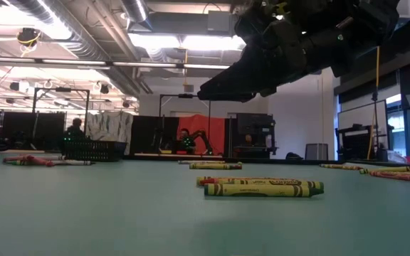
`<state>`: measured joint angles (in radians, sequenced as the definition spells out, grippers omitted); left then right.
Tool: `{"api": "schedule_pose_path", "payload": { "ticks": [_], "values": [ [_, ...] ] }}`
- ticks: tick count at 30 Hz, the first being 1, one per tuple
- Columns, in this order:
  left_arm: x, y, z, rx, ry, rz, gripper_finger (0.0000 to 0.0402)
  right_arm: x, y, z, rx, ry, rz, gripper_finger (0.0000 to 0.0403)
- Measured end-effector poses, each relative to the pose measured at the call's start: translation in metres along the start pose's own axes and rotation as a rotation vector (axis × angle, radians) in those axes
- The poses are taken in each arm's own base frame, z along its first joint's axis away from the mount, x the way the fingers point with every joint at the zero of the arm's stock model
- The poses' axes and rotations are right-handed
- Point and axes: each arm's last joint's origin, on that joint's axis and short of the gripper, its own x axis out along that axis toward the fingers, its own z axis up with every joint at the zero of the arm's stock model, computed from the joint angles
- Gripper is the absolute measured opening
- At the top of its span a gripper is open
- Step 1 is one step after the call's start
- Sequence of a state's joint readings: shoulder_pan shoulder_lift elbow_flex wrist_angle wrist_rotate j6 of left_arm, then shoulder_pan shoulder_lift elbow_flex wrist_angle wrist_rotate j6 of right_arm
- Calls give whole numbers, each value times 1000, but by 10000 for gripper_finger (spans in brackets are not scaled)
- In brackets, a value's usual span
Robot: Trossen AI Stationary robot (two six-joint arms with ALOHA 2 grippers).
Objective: Sort crayons
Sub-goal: Put the yellow crayon into the black bin
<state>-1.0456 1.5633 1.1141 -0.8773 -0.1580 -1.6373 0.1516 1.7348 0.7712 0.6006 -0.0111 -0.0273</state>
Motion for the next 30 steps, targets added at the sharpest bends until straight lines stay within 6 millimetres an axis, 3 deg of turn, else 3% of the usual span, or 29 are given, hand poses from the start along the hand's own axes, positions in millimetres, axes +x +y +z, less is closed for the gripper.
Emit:
{"api": "schedule_pose_path", "payload": {
  "ticks": [8,15,21,25,30],
  "values": [
    [-2,-11,32,256,-516,-25,108,-5,-1,4,45,9,-19,172],
    [-1,-15,54,366,-792,69,108,-37,-6,22,70,108,-171,172],
    [39,2,73,371,-837,39,108,-76,-19,24,112,283,-366,172],
    [69,21,92,394,-797,-124,108,-103,-36,20,208,409,-456,172],
    [82,50,119,422,-910,-276,108,-134,-63,11,327,549,-583,172]
  ]
}}
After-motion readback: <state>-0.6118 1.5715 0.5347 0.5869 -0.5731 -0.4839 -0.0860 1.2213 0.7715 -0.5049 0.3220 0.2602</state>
